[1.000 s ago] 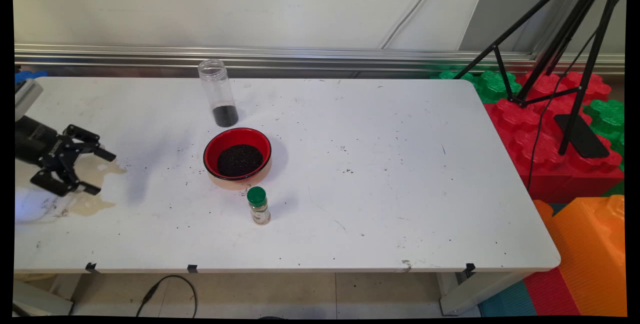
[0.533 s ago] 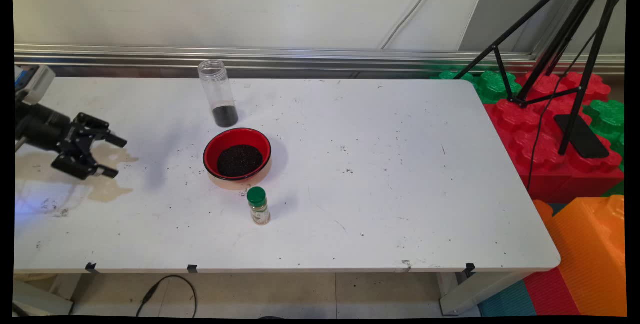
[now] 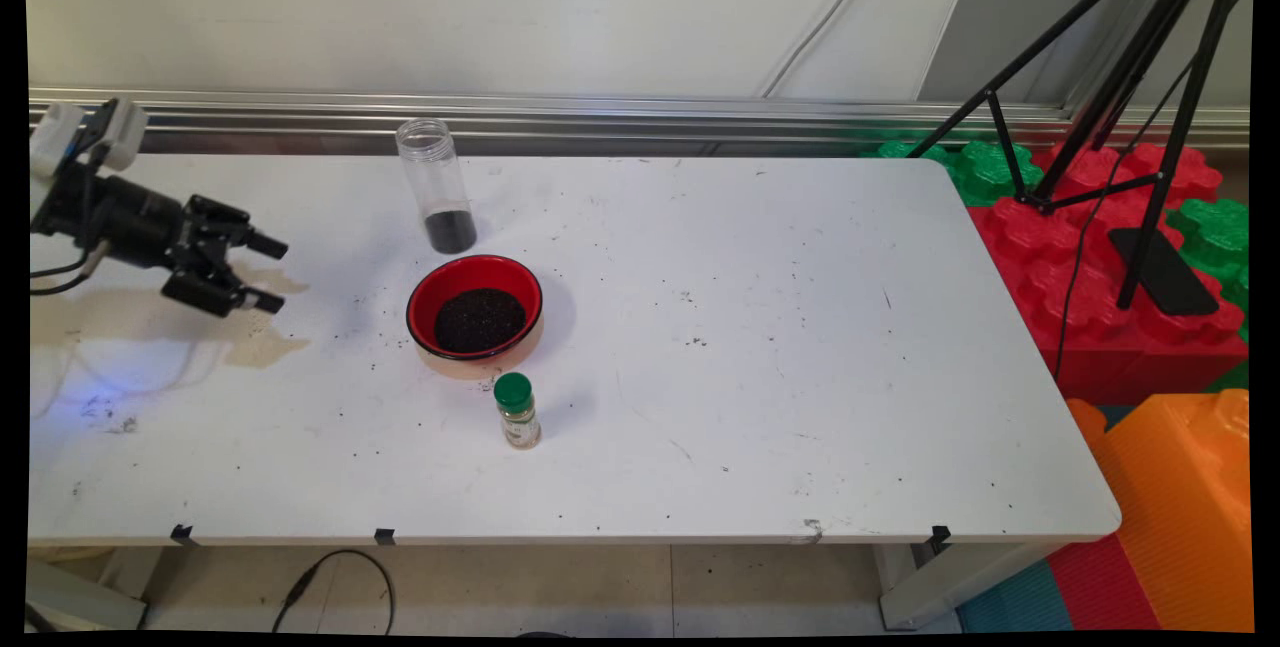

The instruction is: Pick up the black seasoning powder from the table

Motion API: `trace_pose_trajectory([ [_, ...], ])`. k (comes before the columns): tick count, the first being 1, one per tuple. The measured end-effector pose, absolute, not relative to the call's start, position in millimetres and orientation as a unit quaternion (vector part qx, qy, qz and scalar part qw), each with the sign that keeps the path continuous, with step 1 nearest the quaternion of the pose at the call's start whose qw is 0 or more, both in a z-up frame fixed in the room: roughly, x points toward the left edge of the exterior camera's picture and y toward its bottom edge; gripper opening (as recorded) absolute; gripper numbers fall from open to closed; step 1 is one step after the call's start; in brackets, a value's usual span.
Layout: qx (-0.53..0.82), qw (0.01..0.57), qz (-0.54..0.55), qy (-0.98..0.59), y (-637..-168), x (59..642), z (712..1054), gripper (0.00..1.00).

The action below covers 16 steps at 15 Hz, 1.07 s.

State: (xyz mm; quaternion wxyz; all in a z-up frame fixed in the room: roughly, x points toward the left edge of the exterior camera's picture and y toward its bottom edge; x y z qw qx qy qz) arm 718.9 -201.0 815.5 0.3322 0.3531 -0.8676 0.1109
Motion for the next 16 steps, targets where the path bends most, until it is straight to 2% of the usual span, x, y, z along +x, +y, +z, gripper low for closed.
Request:
trace_pose_trajectory([
  [16,0.368,0.375,0.172,-0.833,-271,694,796,1.0],
])
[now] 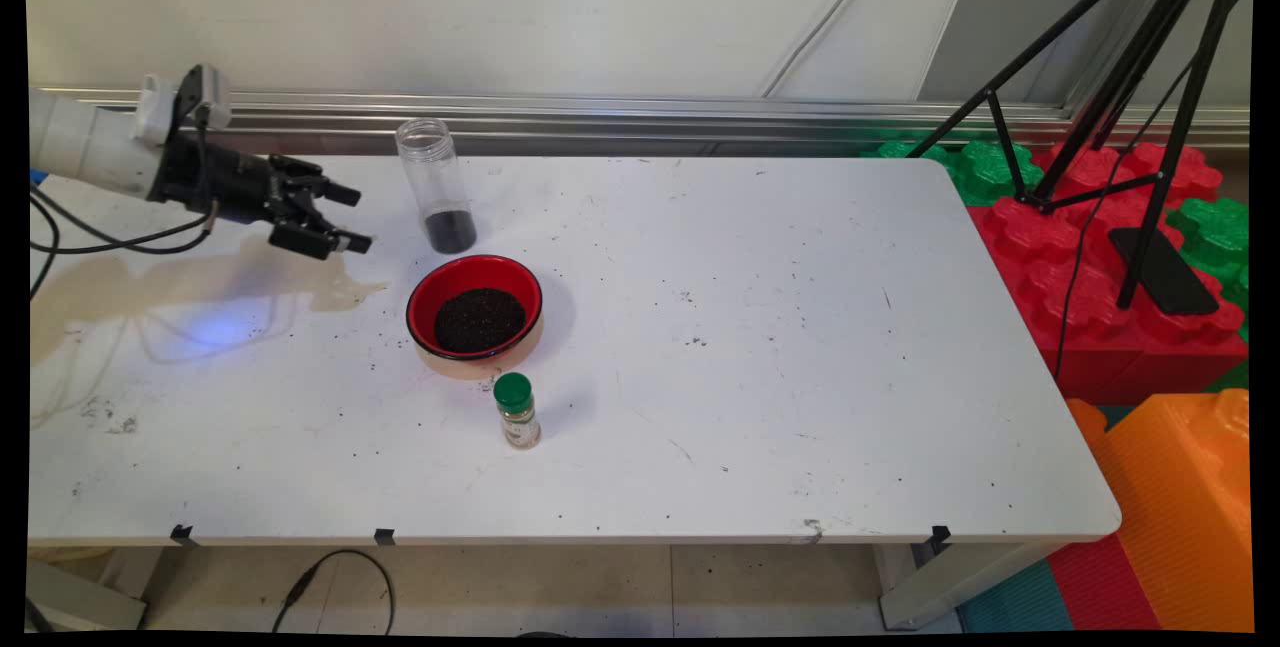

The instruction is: Pick up the black seasoning powder from the table

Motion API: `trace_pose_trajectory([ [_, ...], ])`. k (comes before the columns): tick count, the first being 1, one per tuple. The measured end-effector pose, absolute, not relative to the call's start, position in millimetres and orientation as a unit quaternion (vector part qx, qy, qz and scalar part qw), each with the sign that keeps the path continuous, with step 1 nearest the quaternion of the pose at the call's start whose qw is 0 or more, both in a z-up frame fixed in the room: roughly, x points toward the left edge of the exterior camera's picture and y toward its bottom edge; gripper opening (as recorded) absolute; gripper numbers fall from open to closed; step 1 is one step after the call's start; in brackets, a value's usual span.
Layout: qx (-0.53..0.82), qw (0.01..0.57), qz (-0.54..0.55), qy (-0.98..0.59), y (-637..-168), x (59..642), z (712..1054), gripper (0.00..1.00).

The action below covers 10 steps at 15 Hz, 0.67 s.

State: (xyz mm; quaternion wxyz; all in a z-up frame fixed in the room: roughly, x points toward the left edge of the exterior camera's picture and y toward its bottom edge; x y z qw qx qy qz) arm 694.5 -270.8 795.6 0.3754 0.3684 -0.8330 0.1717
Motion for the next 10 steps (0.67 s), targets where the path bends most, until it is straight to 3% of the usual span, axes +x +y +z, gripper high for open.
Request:
trace_pose_trajectory([
  [10,0.352,0.409,0.193,-0.819,-305,682,773,1.0],
])
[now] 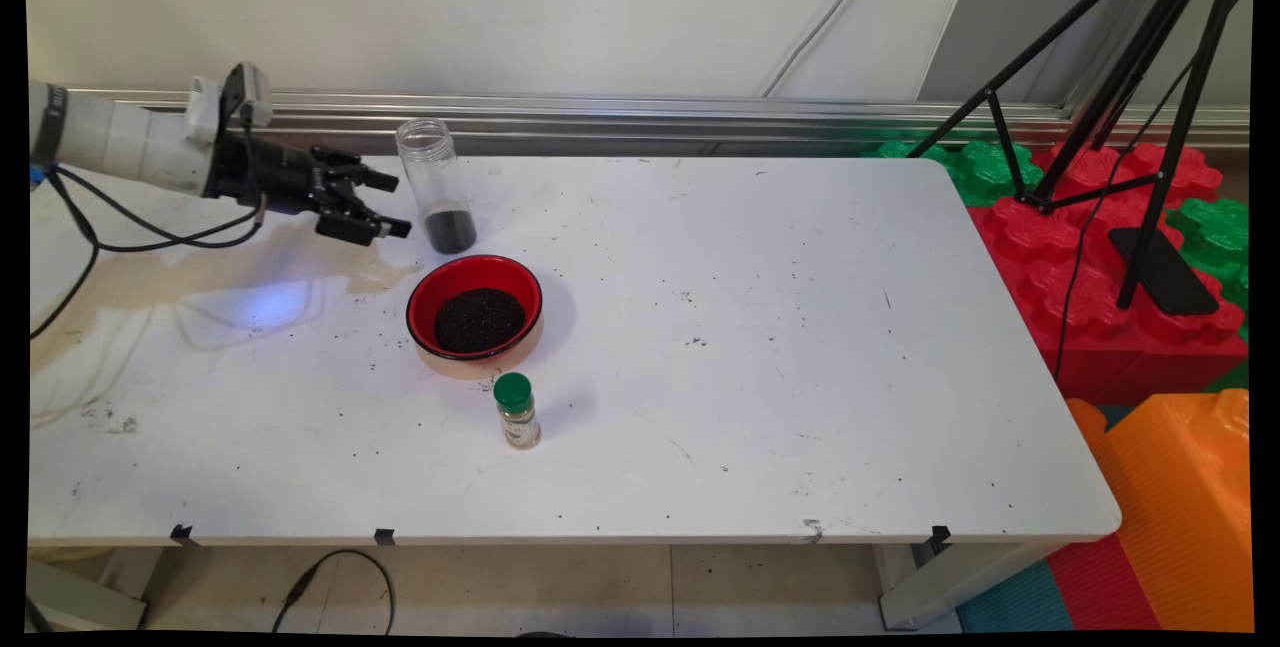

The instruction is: Pick up the black seasoning powder from the table

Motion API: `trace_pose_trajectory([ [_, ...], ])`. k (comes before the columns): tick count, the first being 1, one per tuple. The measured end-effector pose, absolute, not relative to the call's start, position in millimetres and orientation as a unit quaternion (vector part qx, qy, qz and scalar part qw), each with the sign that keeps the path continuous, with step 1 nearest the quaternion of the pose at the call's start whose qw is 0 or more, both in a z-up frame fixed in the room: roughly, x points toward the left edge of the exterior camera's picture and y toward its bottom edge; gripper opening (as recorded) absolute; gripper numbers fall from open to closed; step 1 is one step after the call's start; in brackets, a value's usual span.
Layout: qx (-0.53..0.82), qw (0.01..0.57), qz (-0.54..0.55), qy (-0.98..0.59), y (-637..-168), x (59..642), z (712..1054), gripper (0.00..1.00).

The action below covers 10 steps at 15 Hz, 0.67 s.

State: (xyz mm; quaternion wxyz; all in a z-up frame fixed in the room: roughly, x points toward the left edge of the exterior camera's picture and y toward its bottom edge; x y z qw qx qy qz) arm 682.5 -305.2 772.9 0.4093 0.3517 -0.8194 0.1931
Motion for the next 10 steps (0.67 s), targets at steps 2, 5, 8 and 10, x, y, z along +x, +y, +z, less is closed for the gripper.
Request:
trace_pose_trajectory([
  [2,0.349,0.415,0.197,-0.817,-311,681,768,1.0],
  [5,0.345,0.422,0.203,-0.813,-319,679,761,1.0],
  [8,0.341,0.432,0.21,-0.808,-330,677,753,1.0],
  [10,0.339,0.438,0.213,-0.805,-335,676,748,1.0],
])
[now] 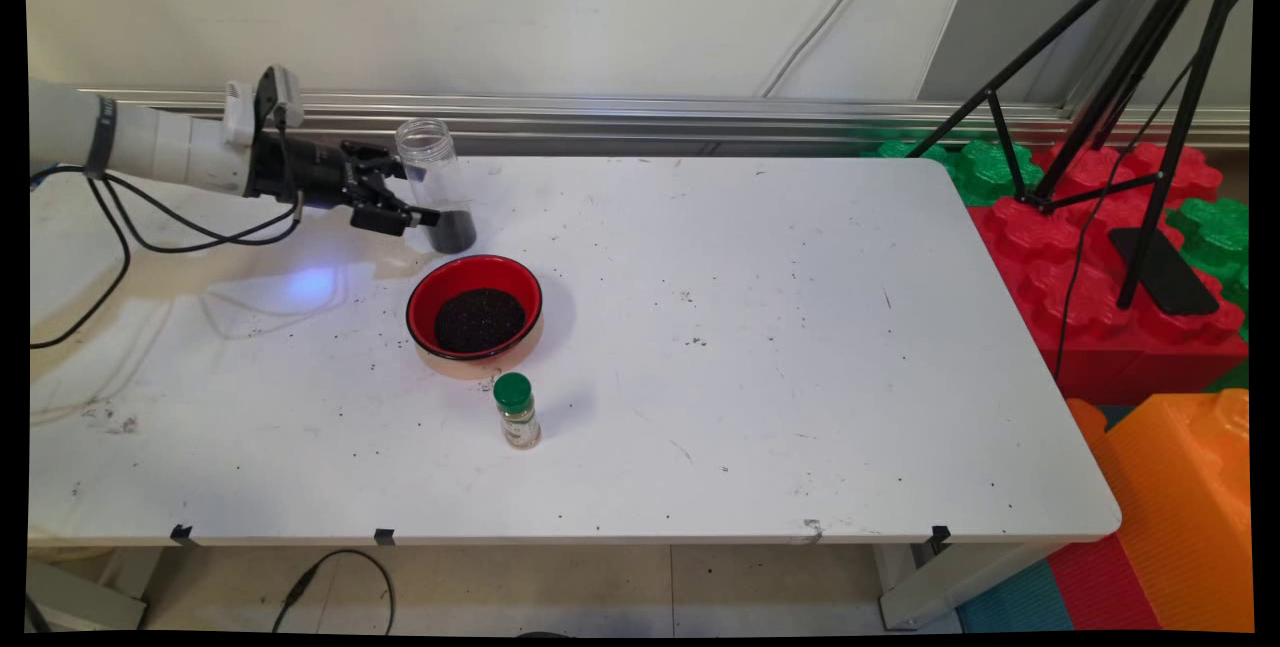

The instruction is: Pick up the black seasoning powder from the table

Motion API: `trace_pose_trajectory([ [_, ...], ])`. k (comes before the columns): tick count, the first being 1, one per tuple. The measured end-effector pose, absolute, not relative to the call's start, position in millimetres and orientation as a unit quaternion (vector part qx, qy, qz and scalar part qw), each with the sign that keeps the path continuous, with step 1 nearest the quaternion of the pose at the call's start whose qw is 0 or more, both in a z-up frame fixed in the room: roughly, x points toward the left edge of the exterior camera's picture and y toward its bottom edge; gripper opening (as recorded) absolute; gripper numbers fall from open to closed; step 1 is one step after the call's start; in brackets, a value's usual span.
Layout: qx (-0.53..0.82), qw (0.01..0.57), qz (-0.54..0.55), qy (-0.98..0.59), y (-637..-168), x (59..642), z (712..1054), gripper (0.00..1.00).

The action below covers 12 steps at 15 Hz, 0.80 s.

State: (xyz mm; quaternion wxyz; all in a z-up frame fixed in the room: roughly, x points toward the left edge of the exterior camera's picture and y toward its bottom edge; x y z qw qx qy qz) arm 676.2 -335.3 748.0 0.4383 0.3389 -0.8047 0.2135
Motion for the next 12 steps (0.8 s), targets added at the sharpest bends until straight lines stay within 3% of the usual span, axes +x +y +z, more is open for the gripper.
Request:
trace_pose_trajectory([
  [12,0.32,0.472,0.221,-0.791,-357,671,727,1.0],
])
